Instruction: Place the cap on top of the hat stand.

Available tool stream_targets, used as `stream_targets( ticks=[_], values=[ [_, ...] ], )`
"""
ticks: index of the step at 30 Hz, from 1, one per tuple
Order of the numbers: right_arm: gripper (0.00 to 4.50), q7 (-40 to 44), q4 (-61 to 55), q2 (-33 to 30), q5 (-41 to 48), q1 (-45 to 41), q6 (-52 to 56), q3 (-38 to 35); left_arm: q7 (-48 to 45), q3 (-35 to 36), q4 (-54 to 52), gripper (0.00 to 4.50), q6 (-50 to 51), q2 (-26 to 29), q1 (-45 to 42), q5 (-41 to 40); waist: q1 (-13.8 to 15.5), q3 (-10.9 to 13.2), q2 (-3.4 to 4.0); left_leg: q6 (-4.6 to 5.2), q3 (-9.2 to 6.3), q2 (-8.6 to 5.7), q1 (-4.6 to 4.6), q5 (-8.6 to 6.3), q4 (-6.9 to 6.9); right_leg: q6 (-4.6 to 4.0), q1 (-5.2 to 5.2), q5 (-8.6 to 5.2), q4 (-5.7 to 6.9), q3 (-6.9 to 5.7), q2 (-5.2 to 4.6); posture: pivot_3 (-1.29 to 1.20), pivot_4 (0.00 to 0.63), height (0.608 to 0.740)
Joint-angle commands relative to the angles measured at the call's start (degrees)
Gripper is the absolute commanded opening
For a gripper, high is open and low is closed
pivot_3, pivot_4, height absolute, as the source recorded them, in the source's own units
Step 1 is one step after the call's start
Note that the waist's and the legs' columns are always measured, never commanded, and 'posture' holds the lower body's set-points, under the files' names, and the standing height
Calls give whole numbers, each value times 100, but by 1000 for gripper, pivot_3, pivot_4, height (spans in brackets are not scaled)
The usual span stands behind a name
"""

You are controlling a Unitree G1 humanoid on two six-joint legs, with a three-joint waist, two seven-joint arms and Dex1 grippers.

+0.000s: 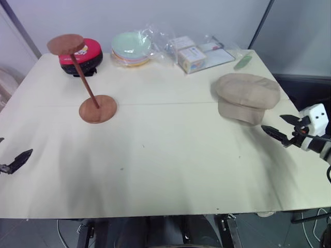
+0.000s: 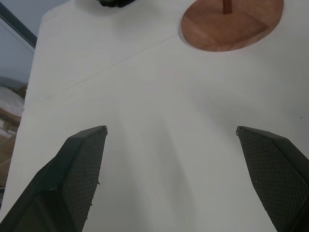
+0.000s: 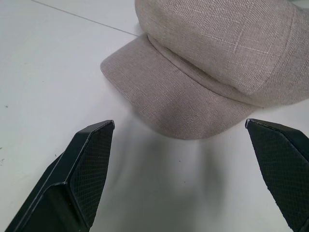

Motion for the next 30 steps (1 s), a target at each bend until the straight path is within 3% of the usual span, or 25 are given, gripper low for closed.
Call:
stream_targets(
  ticks=[1,15,19,26,30],
  values=[
    [4457,7,-18,-55,16,-115,-112,-89,27,218,-152,4500,-16,37,-35,-46,-2,0,0,0,1,0,0,0,0,0,0,0,0,0,0,0,150,740],
    [4457,-138,-170,9,25,81,-92,-159,25,147,-32,4500,234,92,-275,-108,-3,0,0,0,2,1,1,0,2,2,0,1,1,1,7,0,150,740],
    [4457,-197,-330,-45,9,131,-12,-161,-113,5,-422,4500,594,126,-310,-279,-7,0,0,0,3,1,0,0,2,2,0,2,1,1,7,0,150,740],
    [4457,-810,-1866,17,-218,254,492,33,-226,-544,-2471,4500,2207,131,-871,-1955,6,1,-1,0,0,2,0,0,13,6,4,4,8,1,7,0,150,740],
    [4457,-1523,-2655,168,-1076,429,304,609,-127,-1264,-3193,4500,2748,150,-1375,-2544,-6,1,-1,0,-1,3,1,0,11,18,2,10,10,3,12,0,150,740]
  ],
)
